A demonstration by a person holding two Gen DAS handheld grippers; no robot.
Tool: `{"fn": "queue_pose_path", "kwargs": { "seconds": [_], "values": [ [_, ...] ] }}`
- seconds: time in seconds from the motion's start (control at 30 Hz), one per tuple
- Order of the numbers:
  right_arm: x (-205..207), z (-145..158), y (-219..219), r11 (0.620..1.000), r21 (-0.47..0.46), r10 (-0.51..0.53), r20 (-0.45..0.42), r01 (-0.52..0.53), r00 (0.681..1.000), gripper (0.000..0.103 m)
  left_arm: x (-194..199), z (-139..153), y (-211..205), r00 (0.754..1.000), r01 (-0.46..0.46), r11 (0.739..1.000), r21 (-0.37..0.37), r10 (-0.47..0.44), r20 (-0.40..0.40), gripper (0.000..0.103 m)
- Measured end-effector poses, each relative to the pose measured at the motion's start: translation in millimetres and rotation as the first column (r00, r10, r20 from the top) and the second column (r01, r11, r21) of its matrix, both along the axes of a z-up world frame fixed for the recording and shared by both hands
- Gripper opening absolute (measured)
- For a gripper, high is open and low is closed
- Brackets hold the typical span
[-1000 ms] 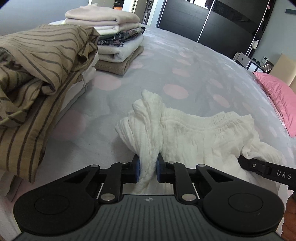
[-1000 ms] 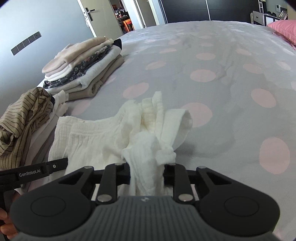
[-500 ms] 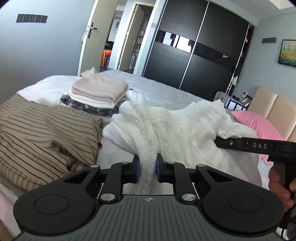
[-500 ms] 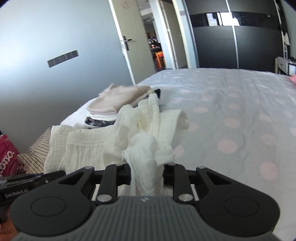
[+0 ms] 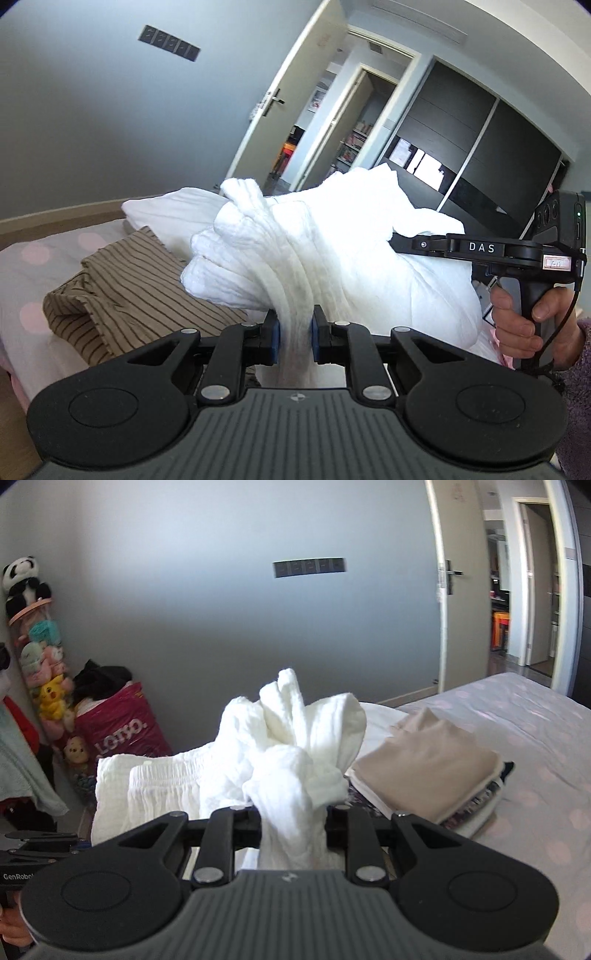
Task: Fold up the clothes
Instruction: 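Lift the white garment with both tools and carry it toward the pillow, then lower the white garment onto the bed and open both tools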
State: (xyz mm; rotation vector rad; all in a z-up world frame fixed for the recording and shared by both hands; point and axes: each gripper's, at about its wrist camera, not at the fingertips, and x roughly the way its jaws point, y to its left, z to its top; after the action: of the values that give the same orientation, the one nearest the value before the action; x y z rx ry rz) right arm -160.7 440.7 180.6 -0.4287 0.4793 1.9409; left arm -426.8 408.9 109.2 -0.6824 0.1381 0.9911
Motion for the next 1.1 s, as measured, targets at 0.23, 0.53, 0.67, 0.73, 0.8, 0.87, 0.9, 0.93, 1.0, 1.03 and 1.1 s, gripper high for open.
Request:
{"fn": "queue_pose_path", "kwargs": {
  "seconds": [0.23, 0.53, 0.67, 0.73, 0.8, 0.87, 0.9, 0.93, 1.0, 1.03, 1.1],
  "values": [
    [-63.7, -15.3, 78.9, 0.983, -0.076, 0.176, 0.074, -0.170, 0.982, 0.024, -29.2, -15.2, 22.2, 0.979, -0.206, 0.977, -0.056, 0.206, -0.016, 0.014],
    [-107.7, -91.8, 171.3, 0.948, -0.237, 0.241, 0.105, -0.211, 0.965, 0.025, -43.9, -68.9, 65.7, 0.951, -0.310, 0.929, -0.202, 0.302, -0.074, 0.014],
    [-103.0, -125.6, 204.1, 0.940, -0.300, 0.196, 0.078, -0.164, 0.978, 0.027, -44.7, -89.3, 82.6, 0.942, -0.336, 0.908, -0.252, 0.320, -0.103, 0.014],
    [-102.7, -136.3, 212.8, 0.940, -0.311, 0.176, 0.075, -0.144, 0.982, 0.028, -43.3, -94.2, 83.6, 0.939, -0.341, 0.902, -0.263, 0.317, -0.131, 0.014],
    [-103.7, -143.6, 218.1, 0.941, -0.319, 0.147, 0.077, -0.115, 0.986, 0.031, -44.3, -95.6, 78.2, 0.937, -0.344, 0.900, -0.266, 0.312, -0.156, 0.014],
    [-104.9, -147.9, 220.6, 0.947, -0.315, 0.103, 0.088, -0.070, 0.991, 0.038, -45.1, -91.6, 72.5, 0.933, -0.351, 0.900, -0.256, 0.314, -0.177, 0.016],
    [-104.5, -148.0, 220.7, 0.950, -0.309, 0.076, 0.094, -0.043, 0.993, 0.044, -43.6, -88.4, 69.2, 0.930, -0.357, 0.901, -0.247, 0.318, -0.186, 0.018],
    [-102.8, -145.2, 219.9, 0.953, -0.303, 0.045, 0.090, -0.016, 0.995, 0.047, -42.2, -85.2, 65.8, 0.927, -0.363, 0.901, -0.237, 0.322, -0.194, 0.022],
    [-97.3, -134.9, 216.0, 0.957, -0.287, -0.014, 0.068, 0.033, 0.998, 0.047, -40.7, -76.3, 54.9, 0.915, -0.385, 0.899, -0.206, 0.343, -0.214, 0.031],
    [-93.2, -127.4, 212.6, 0.960, -0.275, -0.039, 0.052, 0.052, 0.998, 0.049, -40.1, -71.6, 49.0, 0.908, -0.397, 0.898, -0.189, 0.355, -0.224, 0.041],
    [-85.6, -108.3, 201.9, 0.970, -0.221, -0.094, 0.045, 0.101, 0.995, 0.053, -43.4, -63.6, 38.6, 0.890, -0.434, 0.885, -0.170, 0.392, -0.234, 0.048]
  ]
}}
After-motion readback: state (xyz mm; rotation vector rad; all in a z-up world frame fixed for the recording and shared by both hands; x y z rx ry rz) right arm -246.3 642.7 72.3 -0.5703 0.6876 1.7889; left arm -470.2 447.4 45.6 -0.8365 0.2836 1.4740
